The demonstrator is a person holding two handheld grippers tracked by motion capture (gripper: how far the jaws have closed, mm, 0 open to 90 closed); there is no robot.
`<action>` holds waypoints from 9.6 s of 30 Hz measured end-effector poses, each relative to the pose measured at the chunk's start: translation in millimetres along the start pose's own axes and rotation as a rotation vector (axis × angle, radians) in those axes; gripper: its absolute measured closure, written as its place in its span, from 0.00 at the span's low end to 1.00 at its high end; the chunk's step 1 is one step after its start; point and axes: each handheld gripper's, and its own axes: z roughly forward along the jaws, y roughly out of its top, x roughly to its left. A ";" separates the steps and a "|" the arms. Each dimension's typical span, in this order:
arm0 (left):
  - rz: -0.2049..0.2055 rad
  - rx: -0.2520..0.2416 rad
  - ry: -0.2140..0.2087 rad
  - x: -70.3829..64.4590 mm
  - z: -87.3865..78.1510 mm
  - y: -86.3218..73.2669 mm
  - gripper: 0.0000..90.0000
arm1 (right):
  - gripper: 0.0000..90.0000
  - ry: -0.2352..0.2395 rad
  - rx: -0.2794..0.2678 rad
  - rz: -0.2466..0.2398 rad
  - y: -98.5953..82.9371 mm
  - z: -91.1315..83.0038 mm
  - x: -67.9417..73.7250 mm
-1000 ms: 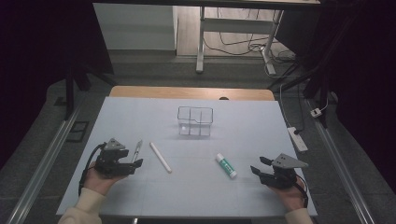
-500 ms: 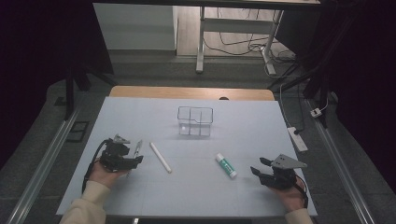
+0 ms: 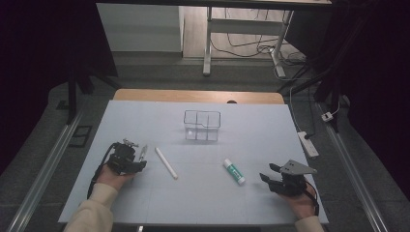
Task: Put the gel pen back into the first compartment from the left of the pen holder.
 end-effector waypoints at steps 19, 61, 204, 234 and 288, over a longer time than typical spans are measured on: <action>-0.037 0.082 0.058 -1.4 8.7 -1.0 0.83 | 0.48 -0.013 0.021 -0.016 -1.7 1.2 0.2; -0.009 -0.217 -0.128 5.9 -34.3 13.5 0.89 | 0.48 -0.039 -0.011 0.012 0.5 -3.6 -2.2; 0.521 -0.055 -0.493 -163.5 1.7 38.1 0.88 | 0.43 0.209 0.014 -0.380 72.1 49.9 112.3; 0.423 -0.283 -0.531 -150.8 -14.3 37.3 0.57 | 0.88 0.294 0.056 -0.580 64.8 54.6 123.6; 0.371 -0.379 -0.667 -143.6 -8.2 34.9 0.89 | 0.87 0.313 0.004 -0.356 63.6 60.1 116.3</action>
